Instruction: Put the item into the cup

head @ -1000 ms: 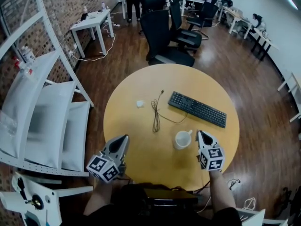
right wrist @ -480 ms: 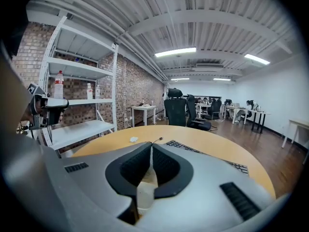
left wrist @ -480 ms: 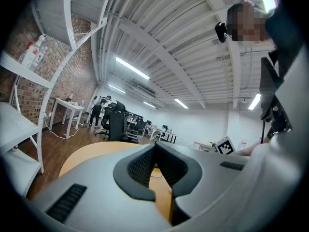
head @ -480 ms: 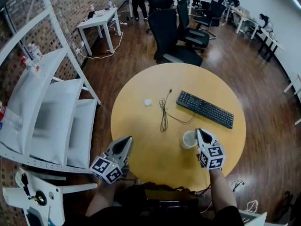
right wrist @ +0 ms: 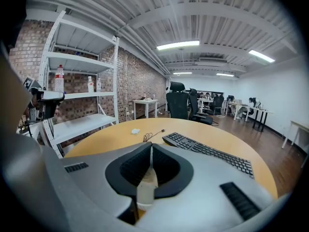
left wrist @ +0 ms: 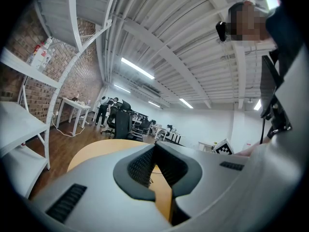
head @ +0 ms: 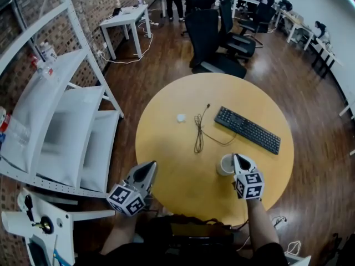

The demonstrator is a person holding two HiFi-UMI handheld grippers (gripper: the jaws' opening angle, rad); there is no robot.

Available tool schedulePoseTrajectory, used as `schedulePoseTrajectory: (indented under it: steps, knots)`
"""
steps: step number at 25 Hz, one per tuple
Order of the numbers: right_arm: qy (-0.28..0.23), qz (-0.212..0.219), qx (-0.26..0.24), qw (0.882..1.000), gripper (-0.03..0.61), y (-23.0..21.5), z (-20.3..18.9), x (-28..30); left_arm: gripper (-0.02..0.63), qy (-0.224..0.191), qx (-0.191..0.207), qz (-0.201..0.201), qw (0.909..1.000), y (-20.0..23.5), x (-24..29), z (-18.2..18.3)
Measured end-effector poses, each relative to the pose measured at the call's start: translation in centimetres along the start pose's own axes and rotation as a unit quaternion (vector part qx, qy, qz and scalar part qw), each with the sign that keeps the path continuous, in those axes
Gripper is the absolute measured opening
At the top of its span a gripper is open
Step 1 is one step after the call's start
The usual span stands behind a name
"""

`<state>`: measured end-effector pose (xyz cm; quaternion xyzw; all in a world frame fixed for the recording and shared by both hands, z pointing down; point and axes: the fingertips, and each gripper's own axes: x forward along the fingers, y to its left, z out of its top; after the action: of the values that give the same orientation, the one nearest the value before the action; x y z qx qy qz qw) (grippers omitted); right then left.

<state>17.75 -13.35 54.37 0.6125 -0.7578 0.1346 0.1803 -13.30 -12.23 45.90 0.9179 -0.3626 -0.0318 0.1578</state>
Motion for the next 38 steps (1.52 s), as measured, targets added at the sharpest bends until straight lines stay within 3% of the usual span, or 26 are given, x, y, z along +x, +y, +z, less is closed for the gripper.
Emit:
schedulePoseTrajectory:
  steps: [17,34,36,38]
  knots:
    - [0.074,-0.004,0.000,0.997,0.018,-0.3,-4.6,2.2,-0.008,0.012,-0.023,0.033,0.9991,0.7,-1.3,-1.4]
    - [0.082,0.030,-0.003,0.996,0.074,0.6,-5.0,1.9,-0.008,0.023,-0.024,0.029,0.9990,1.5,-0.6,-2.1]
    - [0.081,0.032,-0.003,0.996,0.144,0.8,-5.0,1.7,-0.008,0.023,-0.024,0.028,0.9991,1.4,-0.6,-2.1]
    - [0.078,0.034,-0.009,0.996,0.147,1.0,-4.9,1.6,-0.008,0.021,-0.027,0.023,0.9992,1.2,-0.5,-1.9]
